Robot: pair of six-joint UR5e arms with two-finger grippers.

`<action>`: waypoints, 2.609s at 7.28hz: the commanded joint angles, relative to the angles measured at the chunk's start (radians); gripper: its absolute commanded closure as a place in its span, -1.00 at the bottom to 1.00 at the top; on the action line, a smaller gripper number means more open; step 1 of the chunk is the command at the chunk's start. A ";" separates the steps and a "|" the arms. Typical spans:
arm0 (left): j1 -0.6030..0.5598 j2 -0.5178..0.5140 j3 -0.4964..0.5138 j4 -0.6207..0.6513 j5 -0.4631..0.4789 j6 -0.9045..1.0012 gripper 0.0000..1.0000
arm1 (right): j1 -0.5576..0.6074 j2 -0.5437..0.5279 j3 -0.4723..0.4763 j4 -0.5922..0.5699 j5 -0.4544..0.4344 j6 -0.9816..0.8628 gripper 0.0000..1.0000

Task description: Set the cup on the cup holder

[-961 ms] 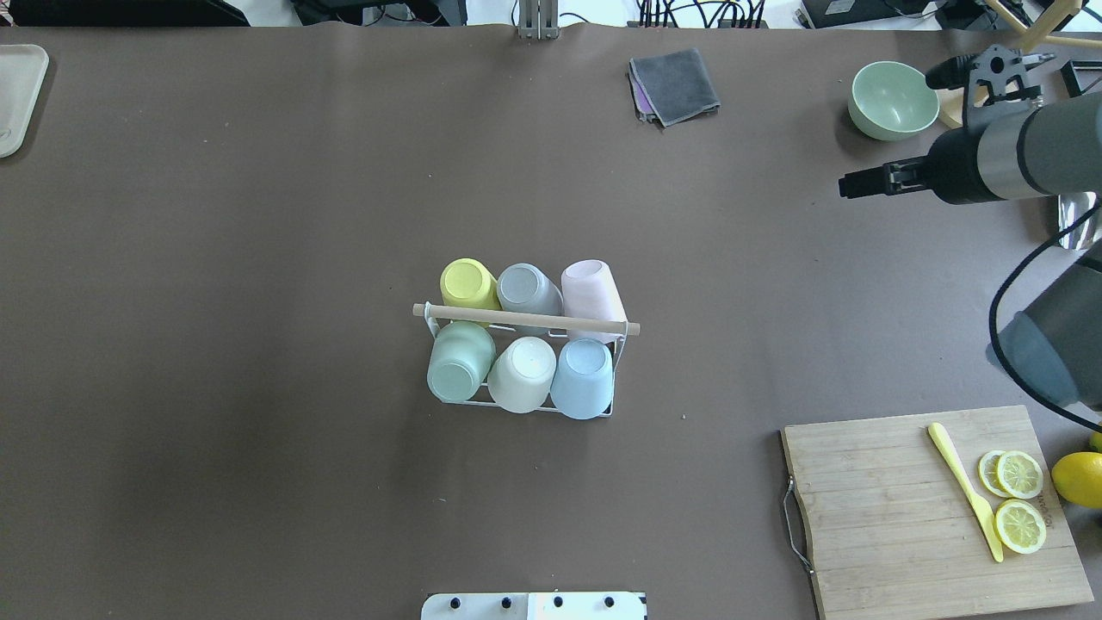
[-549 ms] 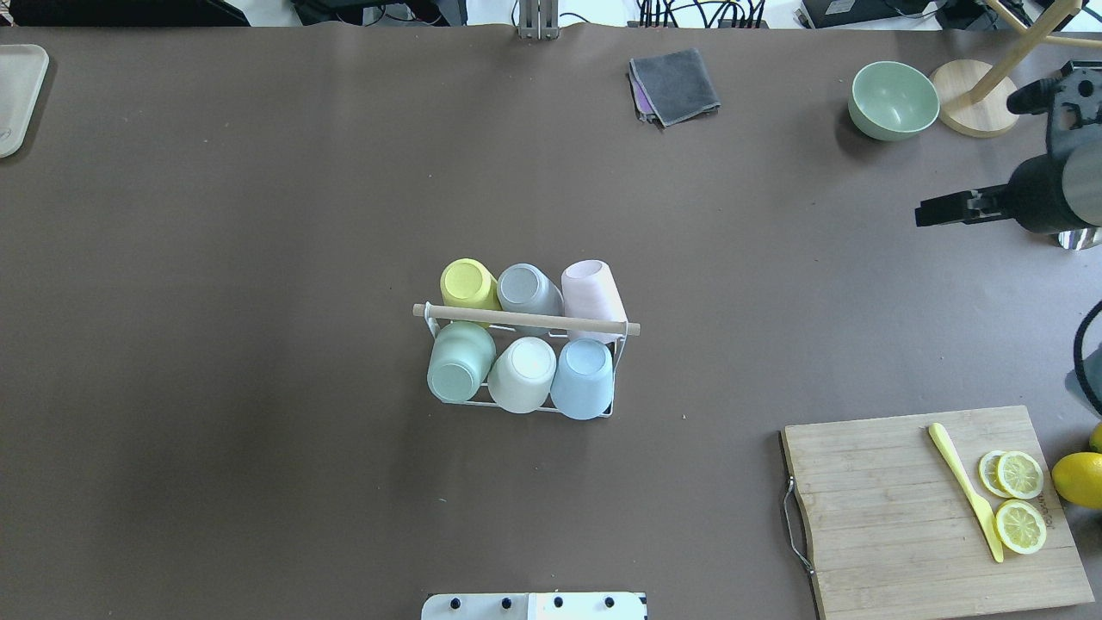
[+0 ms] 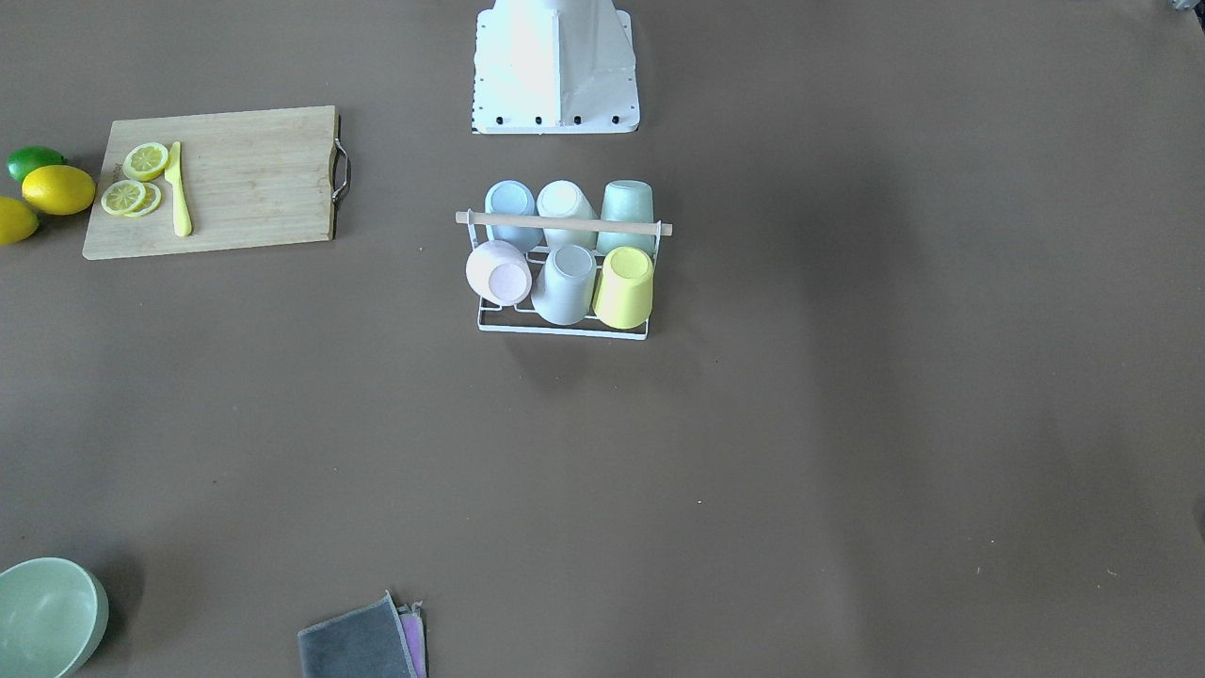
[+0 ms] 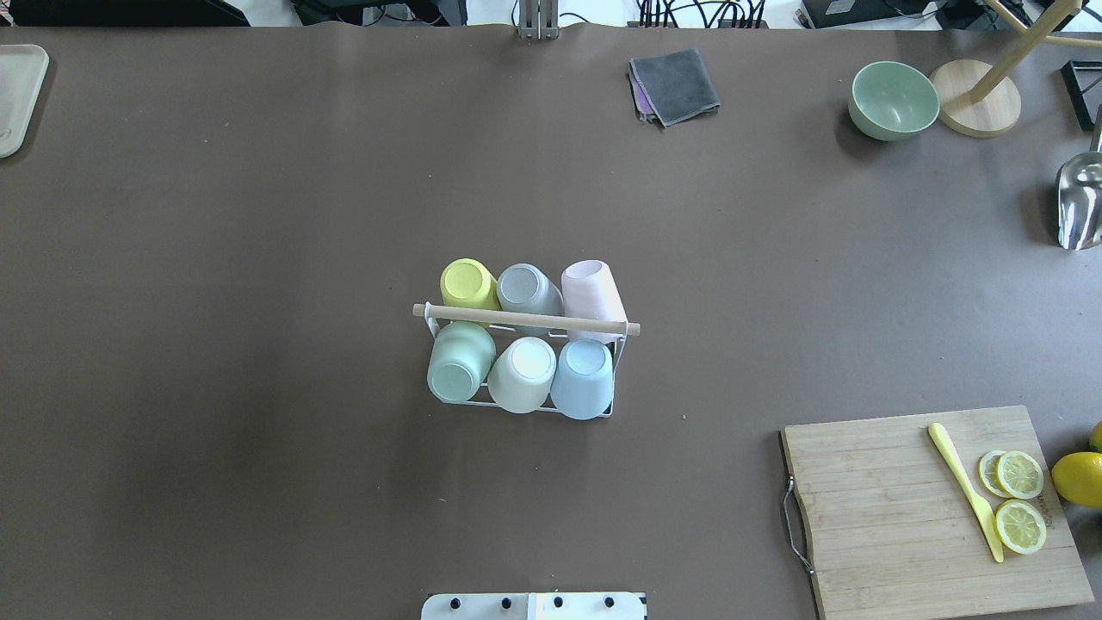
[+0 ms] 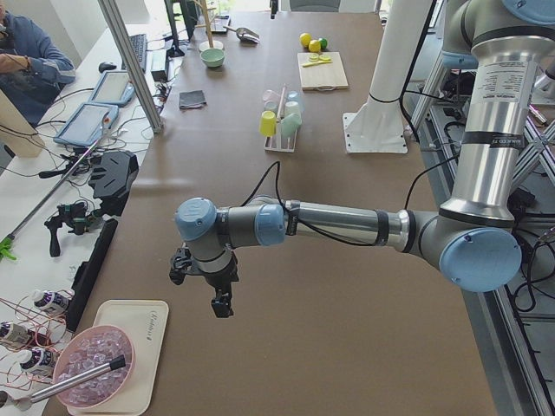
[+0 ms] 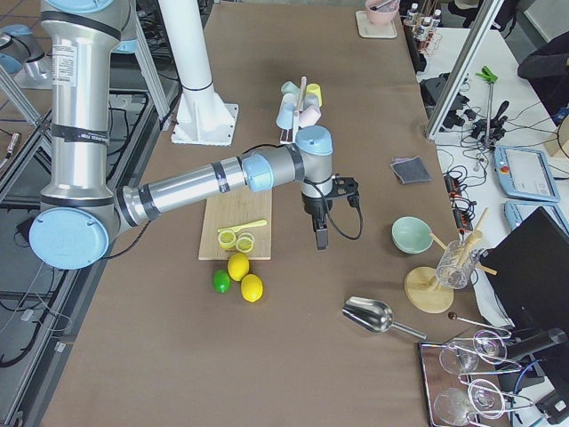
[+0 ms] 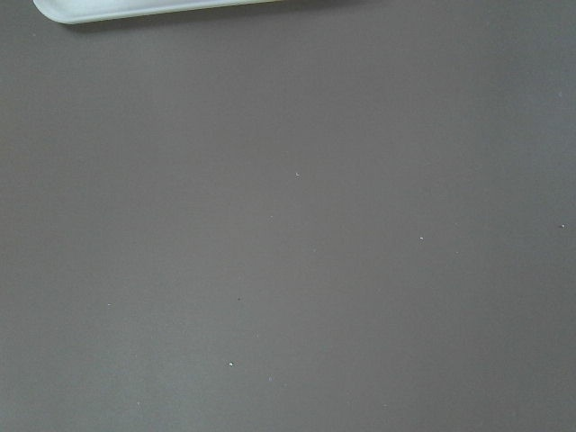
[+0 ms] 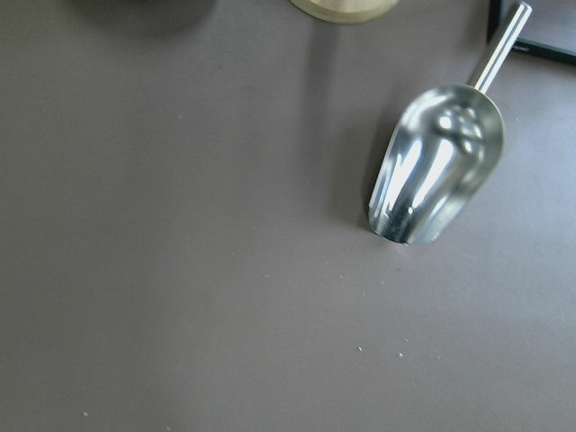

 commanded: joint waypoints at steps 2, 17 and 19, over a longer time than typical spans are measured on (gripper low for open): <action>0.000 0.000 0.000 0.000 0.000 0.000 -0.97 | 0.171 -0.006 -0.201 -0.028 0.238 -0.084 -1.00; 0.000 0.000 0.000 0.000 0.000 0.000 -0.97 | 0.225 -0.042 -0.222 -0.027 0.242 -0.216 -1.00; 0.000 0.000 0.000 0.000 0.000 0.000 -0.97 | 0.225 -0.042 -0.229 -0.027 0.242 -0.216 -1.00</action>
